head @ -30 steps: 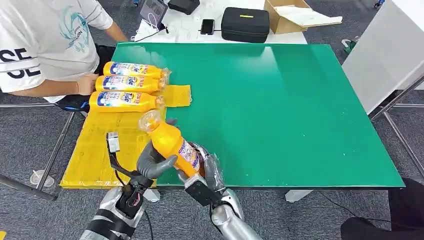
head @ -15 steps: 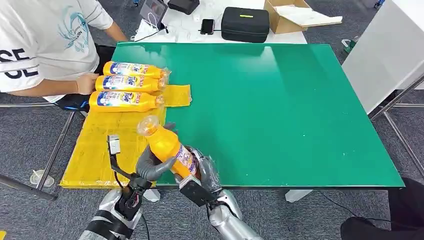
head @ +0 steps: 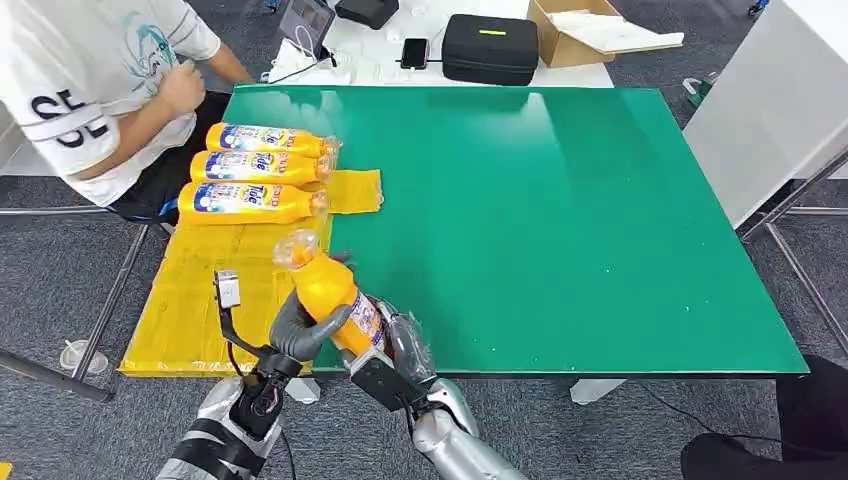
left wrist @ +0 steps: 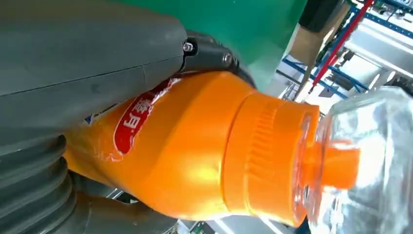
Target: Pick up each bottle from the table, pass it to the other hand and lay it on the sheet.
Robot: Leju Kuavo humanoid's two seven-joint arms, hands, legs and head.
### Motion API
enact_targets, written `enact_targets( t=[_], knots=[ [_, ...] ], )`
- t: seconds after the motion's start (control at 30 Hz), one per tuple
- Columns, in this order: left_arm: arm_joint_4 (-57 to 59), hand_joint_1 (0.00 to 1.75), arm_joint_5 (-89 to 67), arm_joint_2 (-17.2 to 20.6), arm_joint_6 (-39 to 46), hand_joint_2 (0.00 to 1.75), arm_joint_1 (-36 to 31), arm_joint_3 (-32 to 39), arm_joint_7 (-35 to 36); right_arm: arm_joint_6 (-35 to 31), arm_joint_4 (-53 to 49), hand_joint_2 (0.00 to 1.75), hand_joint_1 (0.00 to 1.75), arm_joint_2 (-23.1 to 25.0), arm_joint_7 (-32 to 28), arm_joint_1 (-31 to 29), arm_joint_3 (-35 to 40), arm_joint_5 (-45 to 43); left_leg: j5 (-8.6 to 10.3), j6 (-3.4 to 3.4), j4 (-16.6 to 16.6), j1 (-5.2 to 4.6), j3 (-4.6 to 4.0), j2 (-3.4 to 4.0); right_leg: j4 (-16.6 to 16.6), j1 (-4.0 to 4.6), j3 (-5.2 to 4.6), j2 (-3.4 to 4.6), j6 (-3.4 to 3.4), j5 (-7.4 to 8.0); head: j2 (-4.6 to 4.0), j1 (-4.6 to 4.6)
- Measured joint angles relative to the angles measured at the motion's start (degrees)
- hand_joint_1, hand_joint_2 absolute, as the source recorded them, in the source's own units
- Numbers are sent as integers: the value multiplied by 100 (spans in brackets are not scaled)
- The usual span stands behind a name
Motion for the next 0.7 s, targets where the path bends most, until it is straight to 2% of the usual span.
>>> enact_targets(
  t=[0.27, 0.3, 0.33, 0.37, 0.5, 0.53, 0.7],
  knots=[
    [-50, 175, -205, 0, 116, 175, 2, 35, -76, 18, 61, 175, 175, 11, -44, -40, 59, -87, 0, 0, 0, 0, 0, 0, 0, 0, 0, 0, 0, 0, 2, -2],
    [-59, 175, -223, 0, 125, 175, 2, 39, -92, 17, 68, 175, 169, 17, -48, -43, 59, -87, 0, 0, 0, 0, 0, 0, 0, 0, -1, 0, 0, 0, 0, -2],
    [-63, 175, -245, 0, 127, 175, 2, 48, -103, 20, 70, 175, 89, 20, -48, -47, 59, -87, 0, 0, 0, 0, 0, 0, 0, 0, -1, 0, 0, 0, 0, 0],
    [-74, 175, -256, 0, 127, 175, 2, 55, -103, 22, 72, 175, 0, 20, -50, -54, 59, -85, 0, 0, 0, 0, 0, 0, 0, 0, -1, 0, 0, 0, 2, -2],
    [-129, 175, -280, -9, 164, 175, -7, 101, -114, 57, 85, 175, 0, 39, -68, -51, 57, -61, 0, 0, 0, 0, -1, 0, 0, 0, -1, 0, 0, 0, 0, 0],
    [-157, 175, -277, -15, 179, 175, -22, 118, -114, 68, 94, 0, 0, 52, -68, -49, 57, -52, 0, 0, 0, 0, -2, 0, 0, 0, -2, 0, 0, 0, 0, -4],
    [-299, 175, -325, -37, 391, 175, -52, 159, -175, 131, 96, 0, 0, 57, -120, -49, 26, -57, 0, 0, 0, 0, -4, -1, 0, 0, -1, 0, 0, 1, 2, 0]
  ],
)
